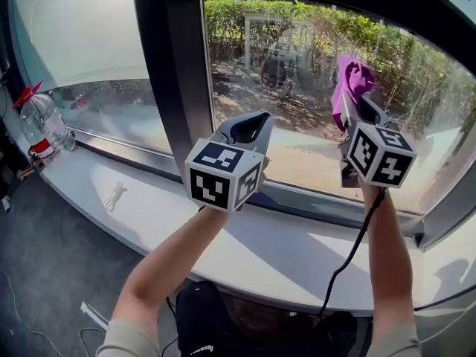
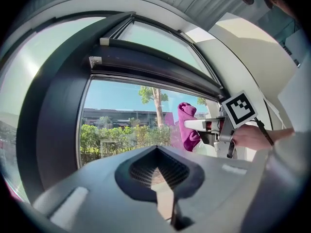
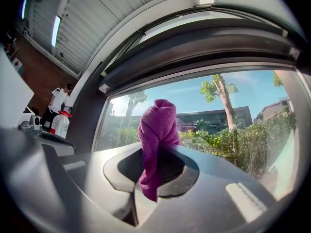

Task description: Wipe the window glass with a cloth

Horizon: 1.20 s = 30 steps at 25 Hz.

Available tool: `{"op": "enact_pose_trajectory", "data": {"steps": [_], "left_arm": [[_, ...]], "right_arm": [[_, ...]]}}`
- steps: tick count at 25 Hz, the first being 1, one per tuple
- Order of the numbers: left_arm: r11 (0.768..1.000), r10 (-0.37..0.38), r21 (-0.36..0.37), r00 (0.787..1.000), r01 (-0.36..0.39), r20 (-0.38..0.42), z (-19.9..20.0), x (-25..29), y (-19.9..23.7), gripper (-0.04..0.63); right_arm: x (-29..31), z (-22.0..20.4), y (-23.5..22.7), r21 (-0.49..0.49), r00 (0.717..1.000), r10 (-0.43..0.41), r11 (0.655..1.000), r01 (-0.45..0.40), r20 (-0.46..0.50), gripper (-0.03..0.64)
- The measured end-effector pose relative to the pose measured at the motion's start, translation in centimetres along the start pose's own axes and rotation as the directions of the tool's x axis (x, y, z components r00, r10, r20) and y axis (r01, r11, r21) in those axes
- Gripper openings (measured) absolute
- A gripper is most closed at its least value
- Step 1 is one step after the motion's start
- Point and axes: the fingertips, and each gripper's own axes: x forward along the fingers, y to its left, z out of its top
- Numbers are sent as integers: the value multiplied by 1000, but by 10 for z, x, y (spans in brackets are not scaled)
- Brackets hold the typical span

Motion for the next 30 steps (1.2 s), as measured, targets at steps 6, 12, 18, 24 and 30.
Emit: {"op": "enact_pose_trajectory", "data": {"steps": [6,12,18,24,30], "left_arm": [[998,61,0,998,-61,-5,1,-22,28,0],[995,103,2,995,-103,-10,-3,-42,56,0],[993,118,-3,993,-119,-22,-11,-57,75,0],[992,130,2,991,-130,-22,-17,-71,90,0],[991,134,-3,991,-134,-22,-20,-79,91,0]], "right_arm": [[34,0,64,45,993,118,992,-118,8,75],[74,-4,133,100,973,229,968,-228,3,75],[105,-9,185,119,954,299,948,-295,-16,75],[129,-11,224,123,940,341,934,-335,-27,75],[138,-11,246,154,919,394,909,-386,-23,75]]}}
